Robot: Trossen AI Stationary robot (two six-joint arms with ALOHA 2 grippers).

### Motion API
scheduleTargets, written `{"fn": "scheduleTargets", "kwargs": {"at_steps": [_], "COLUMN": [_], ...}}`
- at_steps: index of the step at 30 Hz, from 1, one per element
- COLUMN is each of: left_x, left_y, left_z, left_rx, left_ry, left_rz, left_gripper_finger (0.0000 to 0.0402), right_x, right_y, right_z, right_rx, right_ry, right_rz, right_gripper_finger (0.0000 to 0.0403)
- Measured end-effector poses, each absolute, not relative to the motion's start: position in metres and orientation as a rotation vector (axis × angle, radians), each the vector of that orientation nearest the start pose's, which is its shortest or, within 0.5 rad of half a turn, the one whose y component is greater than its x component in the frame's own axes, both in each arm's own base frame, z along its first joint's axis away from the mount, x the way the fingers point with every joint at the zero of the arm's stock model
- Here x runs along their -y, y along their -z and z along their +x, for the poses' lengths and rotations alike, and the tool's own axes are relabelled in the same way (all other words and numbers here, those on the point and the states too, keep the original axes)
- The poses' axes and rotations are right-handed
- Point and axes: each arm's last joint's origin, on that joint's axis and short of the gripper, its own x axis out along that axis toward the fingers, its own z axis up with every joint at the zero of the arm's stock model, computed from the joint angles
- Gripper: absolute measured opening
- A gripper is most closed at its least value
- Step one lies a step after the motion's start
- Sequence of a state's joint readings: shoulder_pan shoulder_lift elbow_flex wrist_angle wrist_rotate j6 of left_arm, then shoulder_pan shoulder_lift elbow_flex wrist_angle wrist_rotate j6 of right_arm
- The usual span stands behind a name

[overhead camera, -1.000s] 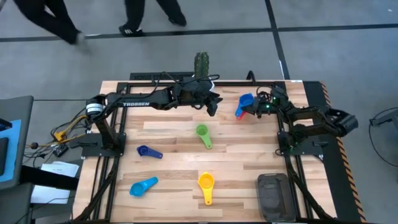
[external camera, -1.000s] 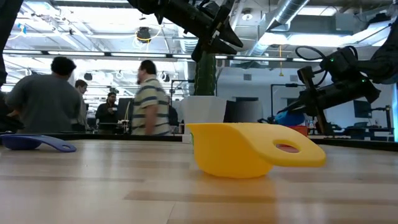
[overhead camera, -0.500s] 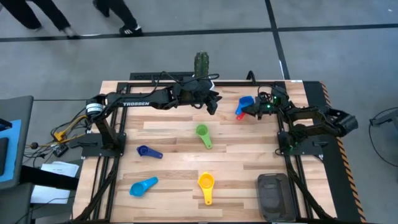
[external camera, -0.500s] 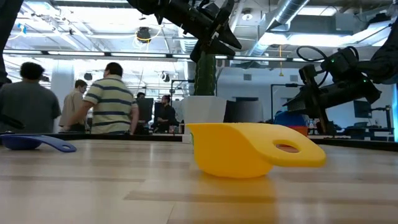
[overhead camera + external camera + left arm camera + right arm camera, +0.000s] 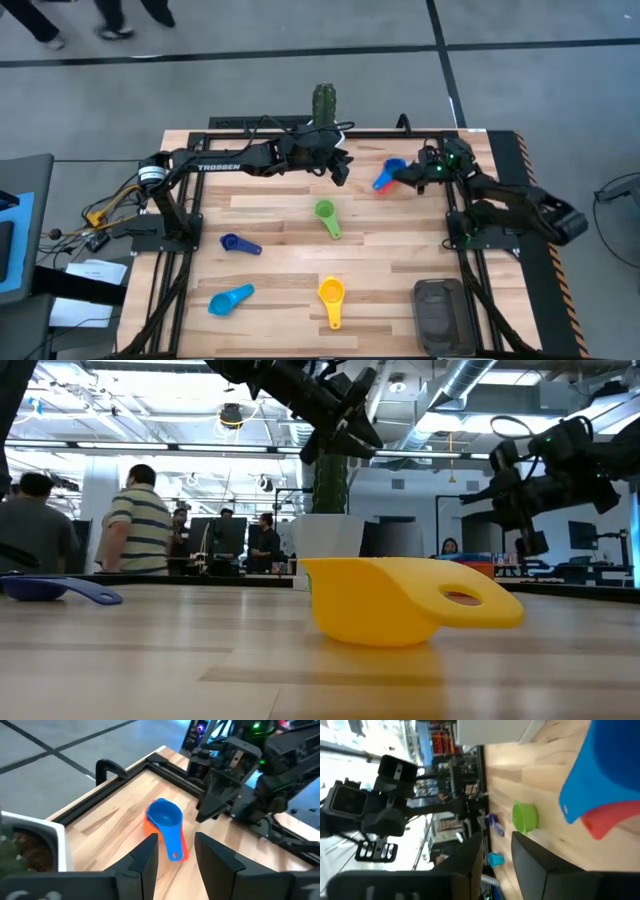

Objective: Nest measuring cups in basket
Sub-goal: Stack the blue measuring cup on top of the red measuring cup

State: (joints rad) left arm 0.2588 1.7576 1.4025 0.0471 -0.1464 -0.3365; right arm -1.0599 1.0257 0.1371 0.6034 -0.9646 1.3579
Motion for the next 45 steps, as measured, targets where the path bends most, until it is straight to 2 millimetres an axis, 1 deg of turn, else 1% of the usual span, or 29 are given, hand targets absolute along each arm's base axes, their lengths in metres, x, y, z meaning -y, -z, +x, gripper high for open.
{"fn": "scheduleTargets", "kwargs": {"at_steps": [3, 5, 8, 10, 14, 16, 18, 20, 24, 26, 29, 32, 36, 38, 40, 41, 43, 45], "left_x": [-0.109, -0.109, -0.110, -0.111, -0.113, -0.114, -0.114, -0.115, -0.117, -0.119, -0.122, -0.125, -0.127, -0.128, -0.127, -0.126, -0.125, -0.125], "left_y": [-0.304, -0.300, -0.277, -0.257, -0.230, -0.216, -0.200, -0.187, -0.178, -0.176, -0.179, -0.180, -0.179, -0.172, -0.159, -0.152, -0.144, -0.145], "left_z": [0.397, 0.401, 0.411, 0.420, 0.437, 0.446, 0.455, 0.462, 0.478, 0.484, 0.491, 0.492, 0.492, 0.495, 0.494, 0.497, 0.496, 0.497], "left_rx": [-0.243, -0.258, -0.329, -0.367, -0.346, -0.353, -0.372, -0.418, -0.472, -0.486, -0.459, -0.473, -0.485, -0.471, -0.526, -0.525, -0.569, -0.552], "left_ry": [-0.448, -0.442, -0.430, -0.406, -0.327, -0.315, -0.293, -0.277, -0.280, -0.288, -0.324, -0.346, -0.367, -0.372, -0.356, -0.353, -0.367, -0.369], "left_rz": [-0.328, -0.293, -0.239, -0.252, -0.269, -0.219, -0.129, -0.079, -0.119, -0.139, -0.126, -0.104, -0.059, -0.058, -0.073, -0.061, -0.040, -0.041], "left_gripper_finger": [0.0116, 0.0116, 0.0112, 0.0107, 0.0090, 0.0076, 0.0059, 0.0040, 0.0005, 0.0004, 0.0005, 0.0001, 0.0001, 0.0000, 0.0000, 0.0000, 0.0000, 0.0000], "right_x": [0.129, 0.126, 0.121, 0.117, 0.106, 0.100, 0.095, 0.089, 0.079, 0.075, 0.071, 0.068, 0.065, 0.063, 0.063, 0.062, 0.062, 0.062], "right_y": [-0.157, -0.162, -0.168, -0.169, -0.165, -0.161, -0.158, -0.154, -0.150, -0.148, -0.146, -0.143, -0.141, -0.144, -0.149, -0.151, -0.157, -0.162], "right_z": [0.099, 0.099, 0.098, 0.098, 0.100, 0.101, 0.102, 0.102, 0.105, 0.107, 0.109, 0.109, 0.109, 0.110, 0.112, 0.114, 0.117, 0.122], "right_rx": [-0.035, 0.000, 0.059, 0.073, 0.026, -0.008, -0.033, -0.061, -0.104, -0.119, -0.131, -0.151, -0.168, -0.208, -0.268, -0.295, -0.335, -0.348], "right_ry": [0.237, 0.273, 0.344, 0.395, 0.498, 0.559, 0.617, 0.676, 0.742, 0.757, 0.795, 0.831, 0.862, 0.891, 0.927, 0.944, 0.972, 0.995], "right_rz": [1.587, 1.561, 1.499, 1.464, 1.399, 1.383, 1.376, 1.388, 1.408, 1.402, 1.407, 1.398, 1.390, 1.384, 1.351, 1.332, 1.292, 1.260], "right_gripper_finger": [0.0103, 0.0091, 0.0068, 0.0050, 0.0012, 0.0009, 0.0017, 0.0023, 0.0012, 0.0006, 0.0012, 0.0014, 0.0006, 0.0006, 0.0007, 0.0007, 0.0005, 0.0004]}}
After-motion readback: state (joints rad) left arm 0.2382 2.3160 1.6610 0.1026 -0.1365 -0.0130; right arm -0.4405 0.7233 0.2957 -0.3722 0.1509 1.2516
